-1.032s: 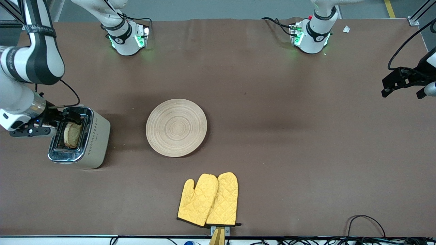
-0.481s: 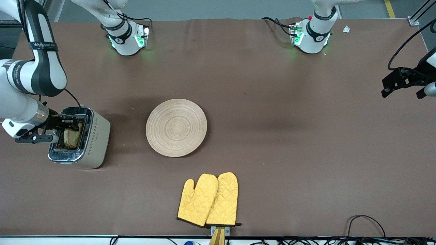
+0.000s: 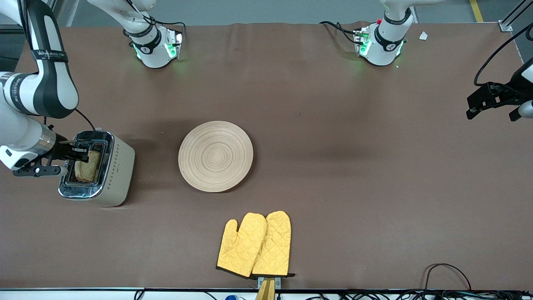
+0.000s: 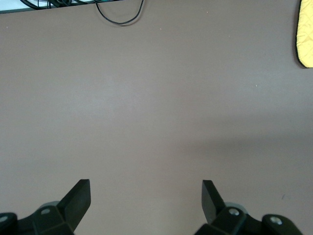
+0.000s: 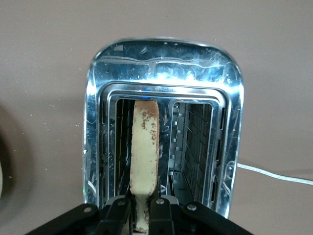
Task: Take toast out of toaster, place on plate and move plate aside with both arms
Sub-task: 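Lower the right gripper and grasp the toast in the toaster, then lift the toast out and carry it over the wooden plate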
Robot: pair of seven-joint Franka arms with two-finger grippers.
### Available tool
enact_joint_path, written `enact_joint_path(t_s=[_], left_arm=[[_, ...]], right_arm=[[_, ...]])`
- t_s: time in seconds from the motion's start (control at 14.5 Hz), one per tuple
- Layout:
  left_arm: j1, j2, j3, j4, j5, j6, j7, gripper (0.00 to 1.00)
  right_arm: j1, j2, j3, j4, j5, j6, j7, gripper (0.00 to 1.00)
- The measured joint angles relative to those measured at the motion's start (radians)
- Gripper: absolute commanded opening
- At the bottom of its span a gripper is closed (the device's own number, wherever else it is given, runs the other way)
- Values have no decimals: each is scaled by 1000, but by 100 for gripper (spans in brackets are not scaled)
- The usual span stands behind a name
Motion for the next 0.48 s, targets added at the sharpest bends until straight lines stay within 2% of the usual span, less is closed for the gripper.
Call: enact_joint_path(t_s=[0.21, 0.34, 0.48], left_arm=[[0, 0, 0, 0, 0, 0, 0, 100], [0, 0, 0, 0, 0, 0, 0, 100], [-1, 0, 0, 0, 0, 0, 0, 100]], right_arm=[[0, -5, 20, 174, 0, -214, -19, 1], [2, -13, 65, 293, 0, -361, -1, 3], [4, -17, 127, 343, 3, -425, 77, 3]])
